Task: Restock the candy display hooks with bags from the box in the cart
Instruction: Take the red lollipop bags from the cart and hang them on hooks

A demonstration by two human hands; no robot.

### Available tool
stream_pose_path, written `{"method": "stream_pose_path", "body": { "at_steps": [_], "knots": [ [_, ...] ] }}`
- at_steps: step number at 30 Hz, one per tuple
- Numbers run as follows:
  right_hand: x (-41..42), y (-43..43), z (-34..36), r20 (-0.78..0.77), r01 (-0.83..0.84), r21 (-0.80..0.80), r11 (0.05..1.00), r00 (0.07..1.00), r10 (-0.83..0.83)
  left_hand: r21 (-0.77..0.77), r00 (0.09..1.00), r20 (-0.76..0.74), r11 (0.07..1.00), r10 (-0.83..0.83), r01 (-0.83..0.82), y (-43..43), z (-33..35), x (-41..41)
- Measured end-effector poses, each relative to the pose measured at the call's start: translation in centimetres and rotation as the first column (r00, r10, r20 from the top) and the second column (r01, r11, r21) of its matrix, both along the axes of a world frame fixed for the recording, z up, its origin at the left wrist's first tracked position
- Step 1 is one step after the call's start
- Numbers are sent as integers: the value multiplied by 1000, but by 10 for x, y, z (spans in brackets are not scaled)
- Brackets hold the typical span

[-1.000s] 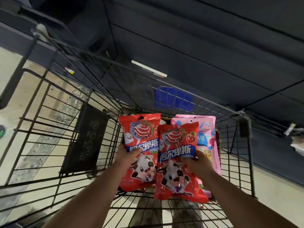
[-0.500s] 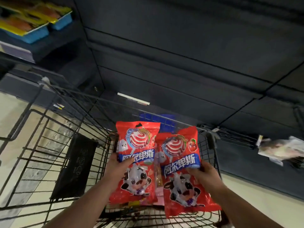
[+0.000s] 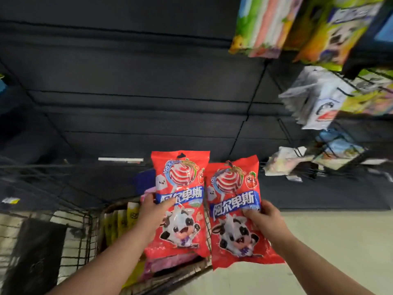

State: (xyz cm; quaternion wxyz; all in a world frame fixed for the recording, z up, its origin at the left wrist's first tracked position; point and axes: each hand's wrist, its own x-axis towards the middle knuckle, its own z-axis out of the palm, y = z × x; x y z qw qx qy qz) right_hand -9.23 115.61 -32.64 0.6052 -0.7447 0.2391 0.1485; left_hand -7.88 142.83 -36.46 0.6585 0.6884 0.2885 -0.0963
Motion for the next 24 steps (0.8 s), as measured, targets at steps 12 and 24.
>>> {"method": "stream_pose_path", "body": {
  "at_steps": [12, 24],
  "knots": [
    [-106, -197, 40, 175, 259, 12, 966, 951, -257, -11, 978, 107, 984, -177, 180, -205, 55, -34],
    [-109, -269, 60, 255, 254, 117, 960, 927, -276, -32, 975, 172, 988, -141, 148, -268, 95, -48]
  ]
}}
